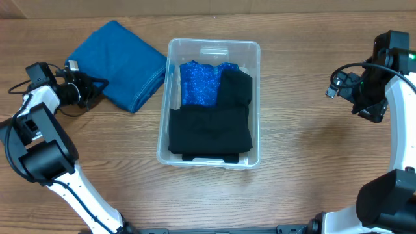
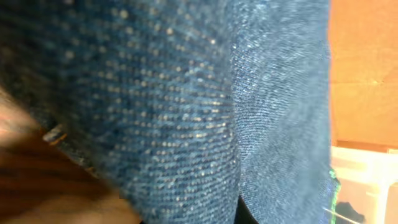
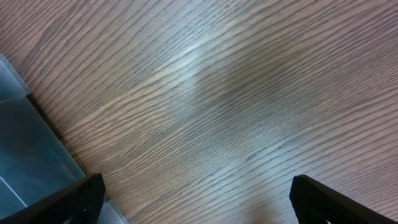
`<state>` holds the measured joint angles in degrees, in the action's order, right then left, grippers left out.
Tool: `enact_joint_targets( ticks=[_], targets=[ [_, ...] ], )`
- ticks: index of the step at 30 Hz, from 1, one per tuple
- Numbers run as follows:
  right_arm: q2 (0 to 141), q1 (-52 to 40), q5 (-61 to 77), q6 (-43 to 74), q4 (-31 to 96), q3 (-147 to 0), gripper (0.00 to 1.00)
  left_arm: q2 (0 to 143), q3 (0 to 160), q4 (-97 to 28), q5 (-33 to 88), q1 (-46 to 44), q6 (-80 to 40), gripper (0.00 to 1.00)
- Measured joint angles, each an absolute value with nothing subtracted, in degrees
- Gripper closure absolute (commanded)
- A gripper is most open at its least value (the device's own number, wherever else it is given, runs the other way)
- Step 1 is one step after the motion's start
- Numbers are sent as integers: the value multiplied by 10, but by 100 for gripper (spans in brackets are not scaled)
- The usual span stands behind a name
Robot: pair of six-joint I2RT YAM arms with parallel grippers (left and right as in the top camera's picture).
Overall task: Pack container
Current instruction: 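Grasp the folded teal denim cloth with the left gripper, then lay the teal denim cloth over the contents of the container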
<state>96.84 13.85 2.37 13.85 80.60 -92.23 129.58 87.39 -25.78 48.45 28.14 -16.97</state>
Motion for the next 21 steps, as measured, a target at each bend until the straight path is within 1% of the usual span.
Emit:
enact_joint_targets(
  ticks=[3,7,10,12,14,16,19,21],
  targets=[
    [968,138,26,136,806,-922,0,1220,854,-282,484,275,-166,96],
    [968,138,26,134,815,-922,0,1024,846,-309,477,266,-164,96],
    [968,138,26,134,815,-922,0,884,845,-287,478,269,-175,96],
    [968,138,26,134,815,-922,0,807,845,-283,481,251,-183,96],
    [968,138,26,134,816,-922,0,762,845,-288,489,205,-184,96],
    [968,138,26,134,816,-922,0,747,845,-310,532,120,-159,96],
    [968,138,26,135,816,-922,0,765,846,-421,571,-7,-82,96],
    [968,138,26,135,816,-922,0,795,846,-470,574,-52,-49,96]
  ],
)
